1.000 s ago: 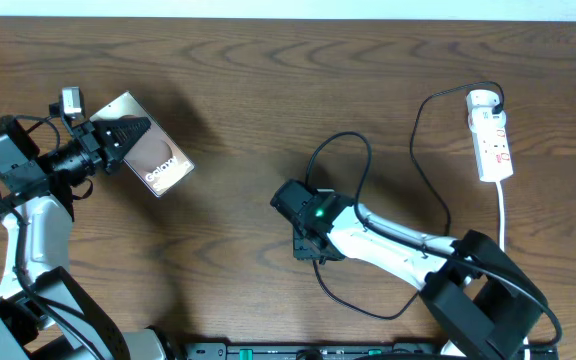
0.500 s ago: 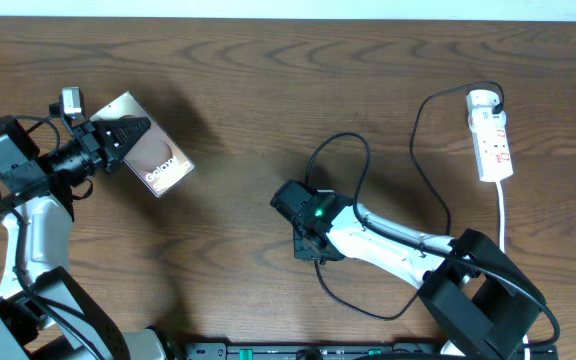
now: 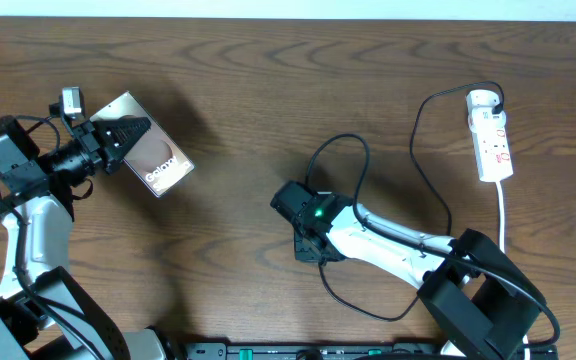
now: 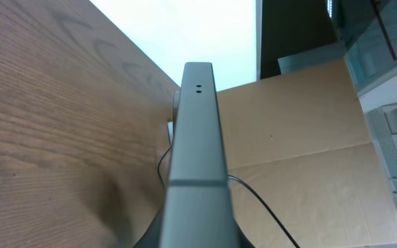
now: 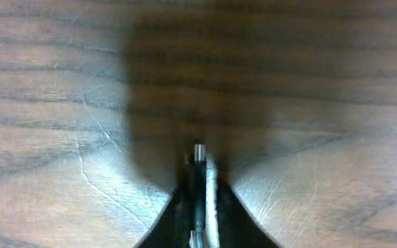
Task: Plug charger to phone and switch on socket
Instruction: 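Close the right gripper on the cable's connector end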
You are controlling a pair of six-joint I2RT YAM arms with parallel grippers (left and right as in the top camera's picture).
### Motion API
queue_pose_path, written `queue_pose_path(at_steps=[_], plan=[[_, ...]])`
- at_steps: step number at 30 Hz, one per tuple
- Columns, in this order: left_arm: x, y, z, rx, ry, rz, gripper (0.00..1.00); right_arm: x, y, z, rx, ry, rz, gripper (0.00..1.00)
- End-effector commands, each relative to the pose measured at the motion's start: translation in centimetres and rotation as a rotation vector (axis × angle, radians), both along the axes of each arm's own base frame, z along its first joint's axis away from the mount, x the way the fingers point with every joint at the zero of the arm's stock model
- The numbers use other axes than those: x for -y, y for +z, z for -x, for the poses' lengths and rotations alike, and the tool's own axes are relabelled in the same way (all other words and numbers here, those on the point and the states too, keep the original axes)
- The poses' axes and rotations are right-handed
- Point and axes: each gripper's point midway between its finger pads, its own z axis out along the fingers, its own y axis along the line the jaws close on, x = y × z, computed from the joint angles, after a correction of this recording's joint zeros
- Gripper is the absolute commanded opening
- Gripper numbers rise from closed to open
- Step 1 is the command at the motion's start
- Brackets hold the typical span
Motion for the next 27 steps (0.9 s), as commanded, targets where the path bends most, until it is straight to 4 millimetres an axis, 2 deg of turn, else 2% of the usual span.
queue_pose_path(at_steps=[1,7,20,27], plan=[[0.4,0.7,0.7,0.034,-0.036,0.010,0.07,0.0,-0.9,0.8,-0.034,0.003,0.014,0.04],[0.3,0.7,0.8,0.032,-0.036,0.012,0.07,0.3,-0.9,1.1,-0.044,-0.013,0.024,0.01],[0.4,0.7,0.8,0.031,-0.036,0.013,0.07,1.3,-0.8,4.7,-0.220,-0.068,0.045,0.01],[0.4,0.6,0.8,0.026,-0.036,0.016,0.07,2.4,-1.8,6.6,-0.274,-0.085,0.061,0.01]])
